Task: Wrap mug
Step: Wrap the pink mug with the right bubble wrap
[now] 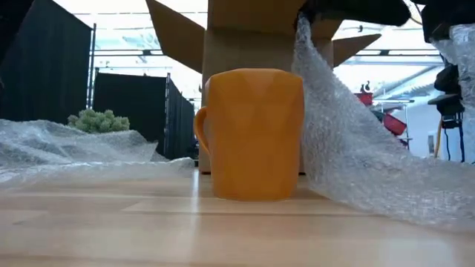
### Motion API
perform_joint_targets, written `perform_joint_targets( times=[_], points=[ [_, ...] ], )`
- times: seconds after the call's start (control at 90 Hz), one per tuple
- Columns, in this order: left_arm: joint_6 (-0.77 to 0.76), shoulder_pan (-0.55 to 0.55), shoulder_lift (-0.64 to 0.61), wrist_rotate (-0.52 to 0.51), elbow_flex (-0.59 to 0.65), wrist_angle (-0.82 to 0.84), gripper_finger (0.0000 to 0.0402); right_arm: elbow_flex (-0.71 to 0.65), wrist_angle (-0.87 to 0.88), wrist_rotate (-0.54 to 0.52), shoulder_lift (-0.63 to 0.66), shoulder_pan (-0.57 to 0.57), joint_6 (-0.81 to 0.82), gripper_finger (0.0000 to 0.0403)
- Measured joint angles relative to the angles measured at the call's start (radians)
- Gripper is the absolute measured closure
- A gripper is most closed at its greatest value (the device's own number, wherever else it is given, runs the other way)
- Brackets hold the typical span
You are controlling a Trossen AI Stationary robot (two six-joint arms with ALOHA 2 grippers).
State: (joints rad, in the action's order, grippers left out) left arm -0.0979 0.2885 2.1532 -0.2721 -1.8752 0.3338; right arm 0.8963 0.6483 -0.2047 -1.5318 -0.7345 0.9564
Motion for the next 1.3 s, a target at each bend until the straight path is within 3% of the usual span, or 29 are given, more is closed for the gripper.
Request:
perform_joint_targets(
  times=[0.344,0.667,0.833,1.022,1.3],
  points=[
    [-0.043,-0.021,-0.015,-0.007,0.0,0.181,0.039,0.0,0.007,-0.003,0.0,0.0,-0.023,0.025],
    [-0.143,-0.075,-0.015,-0.001,0.0,0.396,0.0258,0.0,0.007,-0.007,0.0,0.0,-0.034,0.025],
    [-0.225,-0.122,-0.015,-0.008,0.022,0.37,0.0214,0.0,0.007,-0.008,0.0,0.0,-0.029,0.025],
    [-0.314,-0.156,-0.013,-0.051,0.05,0.364,0.0205,0.0,0.007,-0.009,0.0,0.0,-0.027,0.025],
    [-0.312,-0.161,0.013,-0.043,0.052,0.348,0.0205,0.0,0.007,-0.01,0.0,0.0,-0.027,0.025]
  ],
)
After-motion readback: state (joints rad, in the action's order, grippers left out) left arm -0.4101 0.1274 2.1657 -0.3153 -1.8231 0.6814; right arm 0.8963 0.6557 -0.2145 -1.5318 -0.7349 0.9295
